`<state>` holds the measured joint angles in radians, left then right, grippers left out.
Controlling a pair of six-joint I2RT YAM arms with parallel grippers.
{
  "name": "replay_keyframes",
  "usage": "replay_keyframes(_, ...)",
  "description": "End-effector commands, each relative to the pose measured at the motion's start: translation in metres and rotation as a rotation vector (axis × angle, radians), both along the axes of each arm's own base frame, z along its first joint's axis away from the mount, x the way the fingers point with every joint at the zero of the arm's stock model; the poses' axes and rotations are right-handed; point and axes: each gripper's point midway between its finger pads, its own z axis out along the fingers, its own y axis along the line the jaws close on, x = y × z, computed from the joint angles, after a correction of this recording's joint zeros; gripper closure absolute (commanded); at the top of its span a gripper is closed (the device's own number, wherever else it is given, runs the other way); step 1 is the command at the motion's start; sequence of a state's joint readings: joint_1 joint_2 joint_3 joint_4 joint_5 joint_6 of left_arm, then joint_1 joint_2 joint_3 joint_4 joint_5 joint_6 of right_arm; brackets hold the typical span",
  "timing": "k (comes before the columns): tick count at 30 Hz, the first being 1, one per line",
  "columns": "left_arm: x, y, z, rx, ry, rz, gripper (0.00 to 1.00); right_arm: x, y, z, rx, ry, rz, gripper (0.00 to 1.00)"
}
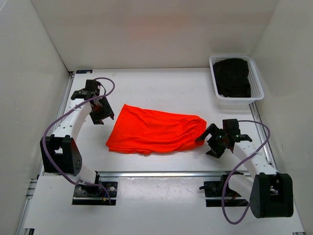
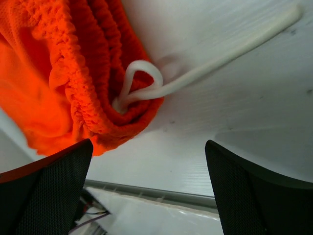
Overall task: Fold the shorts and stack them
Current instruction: Fold the shorts
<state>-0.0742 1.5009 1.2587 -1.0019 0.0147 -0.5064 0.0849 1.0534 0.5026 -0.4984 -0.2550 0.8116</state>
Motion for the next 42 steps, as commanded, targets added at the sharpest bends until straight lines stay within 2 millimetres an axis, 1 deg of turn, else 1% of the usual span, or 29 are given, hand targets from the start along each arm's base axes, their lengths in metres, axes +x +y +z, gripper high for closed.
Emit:
replay_keyframes(1,-0.003,-0.001,0.012,-0.002,-0.04,-0.02,0.34,0.029,0.023,0.024,0.207,-0.125,-0.098,0.01)
replay_keyframes(5,-0.003,-0.001,0.012,-0.002,-0.04,-0.02,0.34,0.037,0.021,0.014,0.221,-0.099,-0.177,0.02)
replay_keyframes(6,-0.003,-0.001,0.012,-0.002,-0.04,-0.02,0.34,0.035,0.018,0.008,0.207,-0.08,-0.202,0.05)
replay_keyframes(8,-0.003,-0.001,0.009,-0.002,-0.039,-0.02,0.34,0.048,0.012,0.006,0.203,-0.118,-0.267,0.08)
replay_keyframes(11,-0.003,-0.001,0.004,-0.001,-0.03,-0.02,0.34,0.058,0.008,-0.001,0.185,-0.126,-0.318,0.17)
replay_keyframes(15,-0.002,0.002,-0.002,0.017,-0.02,-0.002,0.33,0.067,0.007,-0.013,0.156,-0.105,-0.357,0.36)
replay_keyframes(16,-0.002,0.002,-0.002,0.012,-0.019,0.011,0.33,0.069,0.008,-0.013,0.143,-0.109,-0.356,0.5)
replay_keyframes(18,-0.001,0.005,-0.005,0.008,-0.02,0.033,0.33,0.07,-0.003,-0.016,0.074,-0.094,-0.377,0.66)
replay_keyframes(19,-0.004,0.005,-0.011,0.009,0.001,0.033,0.33,0.071,-0.006,-0.013,0.045,-0.109,-0.363,0.83)
replay_keyframes(20,-0.004,0.01,-0.014,-0.003,0.005,0.062,0.35,0.071,-0.01,-0.012,0.014,-0.109,-0.356,0.89)
replay_keyframes(21,-0.001,0.013,-0.014,-0.004,-0.007,0.071,0.36,0.073,-0.014,-0.003,-0.02,-0.114,-0.343,0.95)
replay_keyframes(22,-0.005,0.013,-0.018,-0.018,0.009,0.075,0.4,0.072,-0.019,-0.001,-0.057,-0.11,-0.336,0.99)
replay_keyframes(23,-0.002,0.015,-0.02,-0.028,0.008,0.082,0.41,0.076,-0.027,0.005,-0.109,-0.131,-0.337,1.0)
replay_keyframes(24,-0.006,0.013,-0.025,-0.033,0.023,0.069,0.44,0.07,-0.033,0.007,-0.165,-0.124,-0.298,1.0)
replay_keyframes(25,-0.007,0.011,-0.027,-0.045,0.025,0.064,0.48,0.081,-0.037,0.022,-0.192,-0.162,-0.286,1.0)
replay_keyframes(27,-0.011,0.009,-0.033,-0.052,0.047,0.052,0.6,0.082,-0.049,0.031,-0.284,-0.179,-0.244,1.0)
replay_keyframes(28,-0.009,0.007,-0.032,-0.067,0.039,0.046,0.65,0.092,-0.05,0.046,-0.298,-0.217,-0.231,1.0)
replay_keyframes(29,-0.009,0.004,-0.034,-0.08,0.039,0.041,0.72,0.096,-0.05,0.055,-0.309,-0.238,-0.21,1.0)
replay_keyframes(31,-0.009,0.003,-0.034,-0.088,0.04,0.038,0.74,0.102,-0.049,0.065,-0.349,-0.258,-0.132,1.0)
replay_keyframes(32,-0.007,0.003,-0.039,-0.088,0.05,0.039,0.74,0.116,-0.049,0.085,-0.362,-0.312,-0.127,1.0)
replay_keyframes(33,-0.005,0.003,-0.039,-0.088,0.052,0.039,0.79,0.117,-0.044,0.088,-0.381,-0.308,-0.094,1.0)
replay_keyframes(35,-0.001,0.0,-0.052,-0.087,0.086,0.031,0.8,0.122,-0.039,0.099,-0.407,-0.335,-0.042,1.0)
replay_keyframes(36,0.001,0.0,-0.058,-0.086,0.097,0.032,0.84,0.131,-0.029,0.114,-0.411,-0.377,-0.017,1.0)
replay_keyframes(37,0.003,0.0,-0.061,-0.086,0.109,0.032,0.9,0.132,-0.025,0.122,-0.418,-0.395,0.0,1.0)
replay_keyframes(38,0.003,-0.002,-0.071,-0.095,0.135,0.03,0.9,0.134,-0.019,0.125,-0.429,-0.398,0.023,1.0)
replay_keyframes(39,0.004,-0.007,-0.074,-0.103,0.141,0.017,0.9,0.134,-0.007,0.129,-0.441,-0.413,0.074,1.0)
replay_keyframes(40,0.006,-0.009,-0.079,-0.112,0.137,0.014,0.9,0.138,0.0,0.144,-0.447,-0.44,0.089,1.0)
replay_keyframes(41,0.007,-0.017,-0.081,-0.128,0.137,-0.007,0.9,0.141,0.005,0.15,-0.46,-0.461,0.103,1.0)
replay_keyframes(42,0.006,-0.02,-0.086,-0.13,0.157,-0.005,0.9,0.139,0.02,0.15,-0.465,-0.464,0.152,1.0)
